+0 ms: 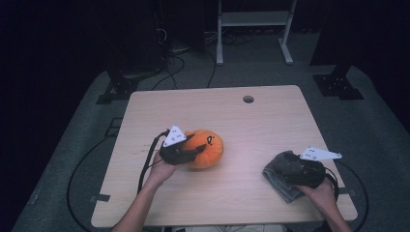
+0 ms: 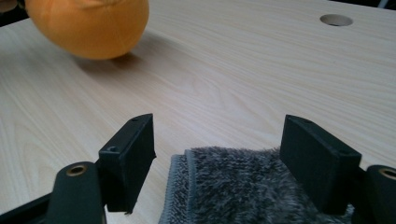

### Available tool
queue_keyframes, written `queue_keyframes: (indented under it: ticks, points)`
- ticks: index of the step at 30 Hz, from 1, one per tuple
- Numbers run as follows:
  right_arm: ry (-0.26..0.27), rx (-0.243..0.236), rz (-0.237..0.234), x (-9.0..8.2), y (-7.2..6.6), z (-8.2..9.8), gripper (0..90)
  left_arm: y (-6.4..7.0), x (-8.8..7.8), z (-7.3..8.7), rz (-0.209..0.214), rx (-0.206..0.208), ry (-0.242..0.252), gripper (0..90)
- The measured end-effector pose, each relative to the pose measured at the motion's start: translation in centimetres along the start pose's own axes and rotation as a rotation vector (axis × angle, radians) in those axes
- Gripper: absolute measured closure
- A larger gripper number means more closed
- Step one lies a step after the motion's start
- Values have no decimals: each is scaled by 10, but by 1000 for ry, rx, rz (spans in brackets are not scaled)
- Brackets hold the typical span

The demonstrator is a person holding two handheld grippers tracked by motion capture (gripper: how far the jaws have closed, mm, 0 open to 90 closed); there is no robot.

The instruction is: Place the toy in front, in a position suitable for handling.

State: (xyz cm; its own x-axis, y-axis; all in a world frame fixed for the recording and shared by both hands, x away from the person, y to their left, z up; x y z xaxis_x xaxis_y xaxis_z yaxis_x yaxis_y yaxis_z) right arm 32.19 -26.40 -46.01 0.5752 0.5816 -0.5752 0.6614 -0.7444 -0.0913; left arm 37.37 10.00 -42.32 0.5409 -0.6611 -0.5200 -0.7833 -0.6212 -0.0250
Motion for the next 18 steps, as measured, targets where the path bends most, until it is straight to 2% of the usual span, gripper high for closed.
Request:
queue_keyframes:
  ticks: [4, 7, 8, 9, 13, 18]
  points:
    - [18, 22, 2, -3, 5, -2, 247, 10, 8, 0, 22, -1, -1, 456]
    - [32, 39, 23, -6, 14, -3, 257, 22, 16, -1, 37, 24, -20, 454]
    - [32, 39, 23, -6, 14, -3, 257, 22, 16, -1, 37, 24, -20, 453]
    - [10, 48, 40, -5, 21, -3, 258, 27, 18, -3, 45, 34, -26, 451]
    - [-36, 56, 88, -1, 30, 1, 288, 37, 24, -4, 66, 29, -20, 448]
    - [-84, 64, 103, 4, 37, 6, 329, 47, 28, -5, 97, 43, -30, 437]
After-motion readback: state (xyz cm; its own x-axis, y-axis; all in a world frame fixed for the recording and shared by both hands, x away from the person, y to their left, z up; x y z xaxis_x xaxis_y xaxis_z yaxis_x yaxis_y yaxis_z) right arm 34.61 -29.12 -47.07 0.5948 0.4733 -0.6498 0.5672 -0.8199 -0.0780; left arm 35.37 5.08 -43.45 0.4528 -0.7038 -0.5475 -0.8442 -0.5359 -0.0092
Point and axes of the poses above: each handheld gripper's, and its own axes: x roughly forward along the jaws, z roughly out of its underside, y roughly to its right, the point moved 4 cm from there along x, roughly forward along the jaws, and after that the axes turned 6 degrees about -y, right-handed, at the moved point
